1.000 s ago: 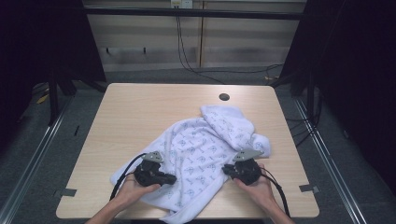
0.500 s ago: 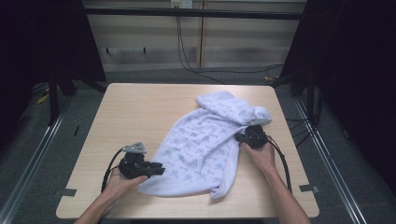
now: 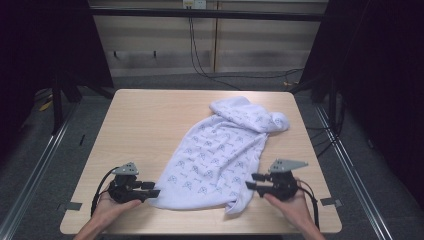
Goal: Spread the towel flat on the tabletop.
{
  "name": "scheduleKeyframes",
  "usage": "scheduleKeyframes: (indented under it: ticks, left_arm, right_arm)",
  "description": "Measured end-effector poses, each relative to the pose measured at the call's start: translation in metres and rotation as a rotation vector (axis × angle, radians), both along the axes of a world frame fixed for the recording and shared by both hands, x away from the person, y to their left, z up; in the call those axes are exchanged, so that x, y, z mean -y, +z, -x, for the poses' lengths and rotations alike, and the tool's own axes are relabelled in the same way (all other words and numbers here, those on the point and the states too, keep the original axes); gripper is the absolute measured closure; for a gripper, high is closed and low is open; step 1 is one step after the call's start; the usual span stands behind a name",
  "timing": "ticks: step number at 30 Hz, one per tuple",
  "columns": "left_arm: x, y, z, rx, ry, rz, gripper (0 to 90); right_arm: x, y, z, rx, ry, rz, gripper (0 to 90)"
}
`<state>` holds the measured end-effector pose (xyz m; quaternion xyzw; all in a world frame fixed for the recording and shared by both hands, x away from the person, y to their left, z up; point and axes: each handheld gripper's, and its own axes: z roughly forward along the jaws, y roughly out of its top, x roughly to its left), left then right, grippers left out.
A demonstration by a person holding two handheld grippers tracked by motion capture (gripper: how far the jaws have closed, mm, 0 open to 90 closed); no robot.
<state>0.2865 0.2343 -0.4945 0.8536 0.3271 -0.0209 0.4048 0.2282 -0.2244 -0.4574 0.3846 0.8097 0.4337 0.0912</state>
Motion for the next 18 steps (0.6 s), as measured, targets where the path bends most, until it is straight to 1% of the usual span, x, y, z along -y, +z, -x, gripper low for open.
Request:
scheduleKeyframes:
  ticks: [2,3,5,6,7,8,9,10,11,12,14,15,16,17,18]
  left_arm:
    - [0.003,-0.002,-0.001,-0.006,-0.005,-0.017,56.8]
    - [0.006,-0.002,-0.001,0.002,-0.015,-0.023,57.0]
    - [0.009,-0.002,0.0,0.008,-0.029,-0.031,61.0]
    - [0.01,-0.003,0.001,0.018,-0.049,-0.041,67.2]
    - [0.012,-0.003,0.003,0.042,-0.068,-0.054,74.8]
    - [0.013,-0.003,0.003,0.046,-0.08,-0.061,79.9]
    - [0.014,-0.003,0.004,0.047,-0.085,-0.058,85.2]
    - [0.015,-0.002,0.004,0.047,-0.087,-0.071,86.8]
    - [0.016,-0.002,0.004,0.041,-0.082,-0.072,87.4]
    - [0.015,-0.002,0.003,0.032,-0.077,-0.065,87.7]
    - [0.013,-0.003,0.001,0.022,-0.057,-0.045,88.0]
    - [0.011,-0.002,0.0,0.013,-0.051,-0.028,88.0]
    - [0.009,-0.001,-0.001,0.017,-0.038,-0.01,88.1]
    - [0.007,0.001,-0.002,0.015,-0.032,0.021,88.1]
    - [0.005,0.003,-0.003,0.018,-0.017,0.051,88.1]
  right_arm:
    - [-0.009,-0.004,0.015,-0.015,0.048,-0.007,56.5]
    - [-0.014,-0.006,0.02,-0.009,0.068,-0.005,56.1]
    - [-0.022,-0.009,0.021,-0.02,0.103,-0.019,54.2]
    - [-0.028,-0.011,0.021,-0.028,0.124,-0.029,52.9]
    - [-0.032,-0.012,0.021,-0.035,0.143,-0.03,51.1]
    - [-0.036,-0.014,0.02,-0.037,0.156,-0.018,49.6]
    - [-0.04,-0.017,0.02,-0.047,0.163,-0.007,49.1]
    - [-0.042,-0.019,0.02,-0.056,0.175,0.003,49.1]
    - [-0.044,-0.021,0.021,-0.058,0.182,0.016,49.2]
    - [-0.045,-0.024,0.022,-0.064,0.182,0.033,51.2]
    - [-0.045,-0.029,0.023,-0.081,0.193,0.073,61.1]
    - [-0.044,-0.031,0.024,-0.088,0.194,0.091,69.8]
    - [-0.043,-0.033,0.025,-0.095,0.189,0.106,79.0]
    - [-0.041,-0.035,0.025,-0.106,0.188,0.111,84.6]
    - [-0.038,-0.035,0.026,-0.112,0.191,0.107,87.6]
